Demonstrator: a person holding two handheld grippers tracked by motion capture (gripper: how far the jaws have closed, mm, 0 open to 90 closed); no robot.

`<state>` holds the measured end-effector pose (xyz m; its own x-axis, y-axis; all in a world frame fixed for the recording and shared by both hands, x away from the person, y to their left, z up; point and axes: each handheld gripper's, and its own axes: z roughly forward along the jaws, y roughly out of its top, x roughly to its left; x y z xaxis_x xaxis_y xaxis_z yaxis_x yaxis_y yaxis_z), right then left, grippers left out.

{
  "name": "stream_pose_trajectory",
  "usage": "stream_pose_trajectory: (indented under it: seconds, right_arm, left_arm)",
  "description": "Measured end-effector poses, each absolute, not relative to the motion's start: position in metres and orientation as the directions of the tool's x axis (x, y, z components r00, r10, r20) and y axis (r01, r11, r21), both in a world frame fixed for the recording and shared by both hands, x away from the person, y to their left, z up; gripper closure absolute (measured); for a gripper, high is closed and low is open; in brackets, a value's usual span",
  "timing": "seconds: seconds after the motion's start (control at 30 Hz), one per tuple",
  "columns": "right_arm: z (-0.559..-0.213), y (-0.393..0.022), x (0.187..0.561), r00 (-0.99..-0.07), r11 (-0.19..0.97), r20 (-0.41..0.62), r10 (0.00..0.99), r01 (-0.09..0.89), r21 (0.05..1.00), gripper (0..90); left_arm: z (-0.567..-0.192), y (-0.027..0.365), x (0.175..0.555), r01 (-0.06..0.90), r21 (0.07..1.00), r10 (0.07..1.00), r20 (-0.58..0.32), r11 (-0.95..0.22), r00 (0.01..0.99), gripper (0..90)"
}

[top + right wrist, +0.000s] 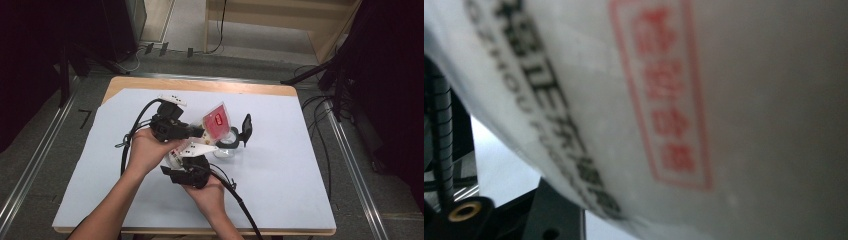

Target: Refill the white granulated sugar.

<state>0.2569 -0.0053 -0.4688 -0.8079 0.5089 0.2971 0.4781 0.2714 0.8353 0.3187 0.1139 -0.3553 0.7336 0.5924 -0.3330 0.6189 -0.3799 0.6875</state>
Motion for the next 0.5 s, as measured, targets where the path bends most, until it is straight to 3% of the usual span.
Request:
stream_pose_trajectory:
  seconds: [0.1, 0.5]
  right_arm:
    - [-0.4668, -0.0037, 0.2579, -0.800, 0.264, 0.300, 0.519, 0.485, 0.834, 58.1]
    - [-0.4690, -0.0098, 0.2653, -0.779, 0.196, 0.420, 0.466, 0.554, 0.809, 59.1]
  left_arm:
    - [-0.3546, 0.1135, 0.3180, 0.616, 0.696, 0.599, -0.329, -0.369, 0.730, 84.4]
    - [-0.3563, 0.1120, 0.3170, 0.581, 0.725, 0.574, -0.314, -0.369, 0.756, 75.6]
